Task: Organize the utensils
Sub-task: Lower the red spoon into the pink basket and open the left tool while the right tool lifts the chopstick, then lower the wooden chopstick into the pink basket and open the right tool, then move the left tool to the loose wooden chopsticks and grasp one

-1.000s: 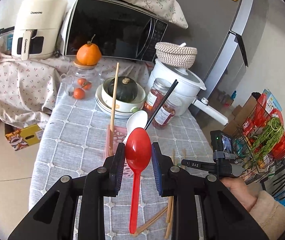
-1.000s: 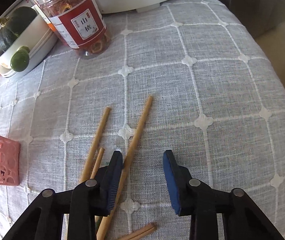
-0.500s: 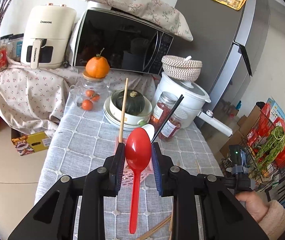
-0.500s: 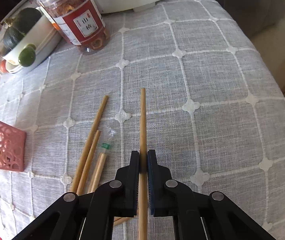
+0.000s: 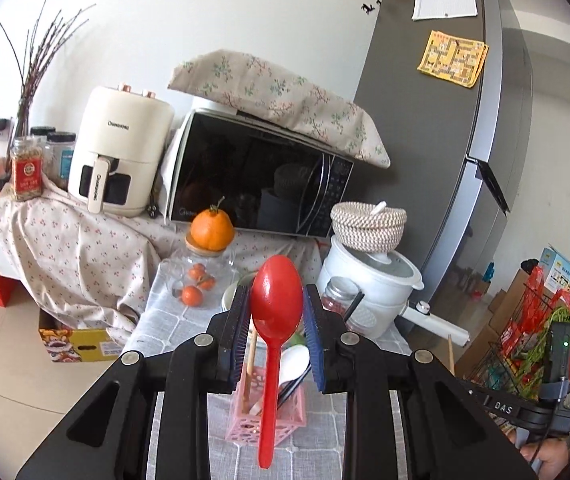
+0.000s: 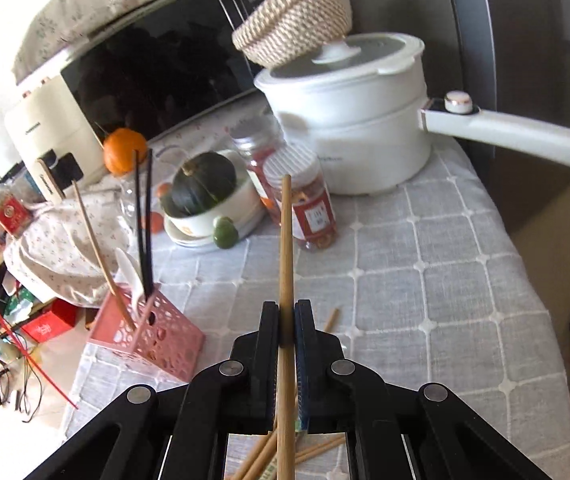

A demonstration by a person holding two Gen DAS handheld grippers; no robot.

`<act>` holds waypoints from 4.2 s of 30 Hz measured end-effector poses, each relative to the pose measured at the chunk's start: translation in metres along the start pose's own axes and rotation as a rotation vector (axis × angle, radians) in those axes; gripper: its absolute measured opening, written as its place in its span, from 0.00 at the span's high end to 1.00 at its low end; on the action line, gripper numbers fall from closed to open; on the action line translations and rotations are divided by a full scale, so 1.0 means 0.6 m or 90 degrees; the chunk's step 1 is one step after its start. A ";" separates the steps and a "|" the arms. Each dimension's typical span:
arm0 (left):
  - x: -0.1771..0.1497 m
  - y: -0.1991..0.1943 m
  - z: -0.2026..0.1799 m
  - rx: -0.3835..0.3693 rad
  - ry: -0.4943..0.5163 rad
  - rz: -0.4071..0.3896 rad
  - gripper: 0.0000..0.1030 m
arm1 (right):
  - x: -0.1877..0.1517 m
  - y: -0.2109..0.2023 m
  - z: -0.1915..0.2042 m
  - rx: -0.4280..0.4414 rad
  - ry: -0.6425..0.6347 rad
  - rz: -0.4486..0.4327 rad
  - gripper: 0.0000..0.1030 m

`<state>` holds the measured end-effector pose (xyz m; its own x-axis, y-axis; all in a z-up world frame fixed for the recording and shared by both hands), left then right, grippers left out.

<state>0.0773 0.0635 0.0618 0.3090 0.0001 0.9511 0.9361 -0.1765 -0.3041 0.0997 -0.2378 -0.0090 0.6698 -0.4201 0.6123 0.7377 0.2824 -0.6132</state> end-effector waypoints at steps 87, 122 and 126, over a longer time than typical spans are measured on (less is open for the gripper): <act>-0.177 0.134 0.042 0.009 0.082 0.404 0.36 | -0.058 0.158 0.224 0.240 -0.205 -0.285 0.94; -0.223 0.108 -0.110 -0.121 0.136 0.504 0.21 | -0.076 -0.040 -0.021 -0.106 0.012 0.058 0.20; -0.241 0.110 -0.134 -0.139 0.162 0.531 0.21 | -0.088 -0.035 -0.059 -0.132 0.027 0.101 0.17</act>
<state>0.0807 -0.0273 -0.0913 0.8028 -0.4259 0.4172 0.3635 -0.2049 -0.9088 0.0458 -0.2523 -0.0461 0.7683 -0.4216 0.4816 0.5877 0.1667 -0.7917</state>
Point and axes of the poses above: each gripper's, at about its wrist camera, not at the fingertips, and y roughly the way its jaws point, z to its left, x to its top, the point moved 2 cm from there along y, roughly the way its jaws point, and after that the axes turned 15 degrees about y, right-handed, at the moved point
